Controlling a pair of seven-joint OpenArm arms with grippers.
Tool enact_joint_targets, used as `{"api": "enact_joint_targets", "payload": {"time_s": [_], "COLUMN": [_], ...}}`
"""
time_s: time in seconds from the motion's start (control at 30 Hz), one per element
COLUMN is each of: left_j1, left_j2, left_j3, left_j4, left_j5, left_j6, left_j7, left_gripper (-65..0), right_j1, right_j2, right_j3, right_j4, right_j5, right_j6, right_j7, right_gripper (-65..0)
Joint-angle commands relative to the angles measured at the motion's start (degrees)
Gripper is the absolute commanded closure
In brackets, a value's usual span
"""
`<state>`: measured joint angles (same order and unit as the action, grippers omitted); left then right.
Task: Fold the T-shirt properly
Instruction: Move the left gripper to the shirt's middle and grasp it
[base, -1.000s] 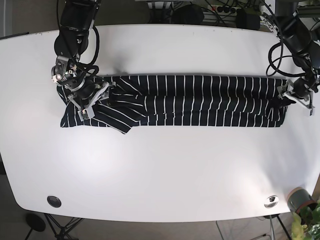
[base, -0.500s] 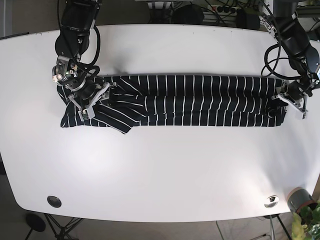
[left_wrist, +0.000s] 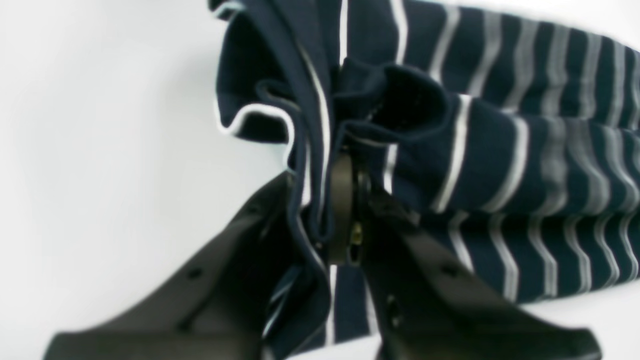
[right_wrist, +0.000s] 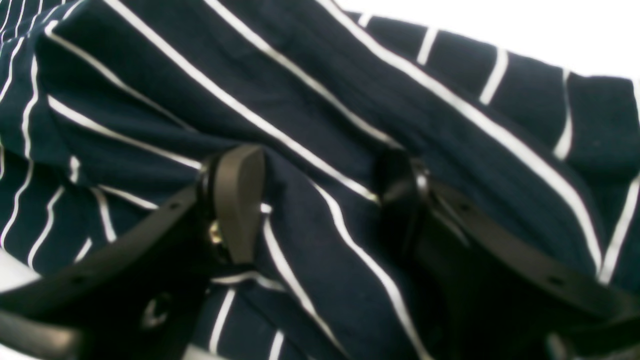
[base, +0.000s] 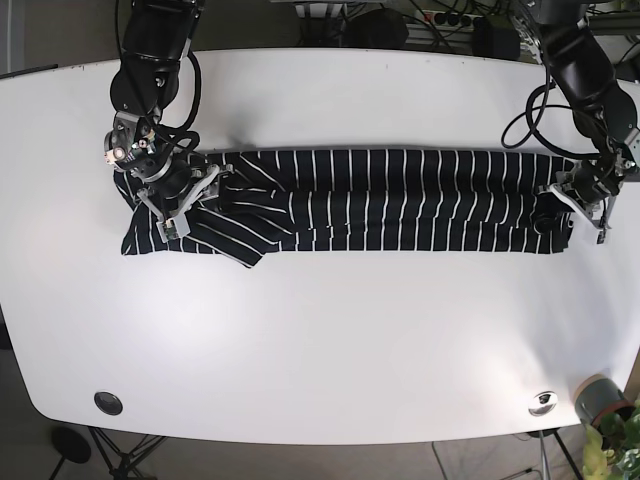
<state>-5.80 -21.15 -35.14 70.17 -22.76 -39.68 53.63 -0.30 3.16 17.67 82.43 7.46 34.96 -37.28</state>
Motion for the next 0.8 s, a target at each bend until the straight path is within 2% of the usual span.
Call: {"api": "enact_joint_targets", "payload": {"time_s": [0.0, 0.13, 0.33, 0.5, 0.77], "left_j1": [0.5, 2.6, 3.4, 3.5, 3.4], "left_j2": [1.5, 4.1, 10.1, 15.0, 20.2], "left_j3": [0.2, 3.9, 8.6, 13.2, 20.6], "left_j4": [9.3, 21.0, 30.9, 32.6, 32.3], "left_j5": [-0.9, -0.9, -0.8, -0.8, -0.9], "left_j6": [-0.3, -0.3, -0.3, -0.3, -0.3], "left_j7": [-0.8, 2.6, 8.0, 10.0, 9.8], "left_gripper": [0.0, 0.0, 0.0, 0.0, 0.0], "right_j1": [0.0, 0.0, 0.0, 0.2, 0.2], "right_j2": [0.1, 0.1, 0.1, 0.1, 0.1], "right_j3": [0.0, 0.0, 0.0, 0.0, 0.0], "right_j4": [0.2, 0.2, 0.2, 0.2, 0.2], "right_j5": [-0.8, -0.8, -0.8, -0.8, -0.8], "right_j6": [0.16, 0.16, 0.16, 0.16, 0.16], "right_j7": [-1.6, -1.6, -1.6, -1.6, -1.7], "right_gripper": [-33.5, -33.5, -33.5, -33.5, -33.5]}}
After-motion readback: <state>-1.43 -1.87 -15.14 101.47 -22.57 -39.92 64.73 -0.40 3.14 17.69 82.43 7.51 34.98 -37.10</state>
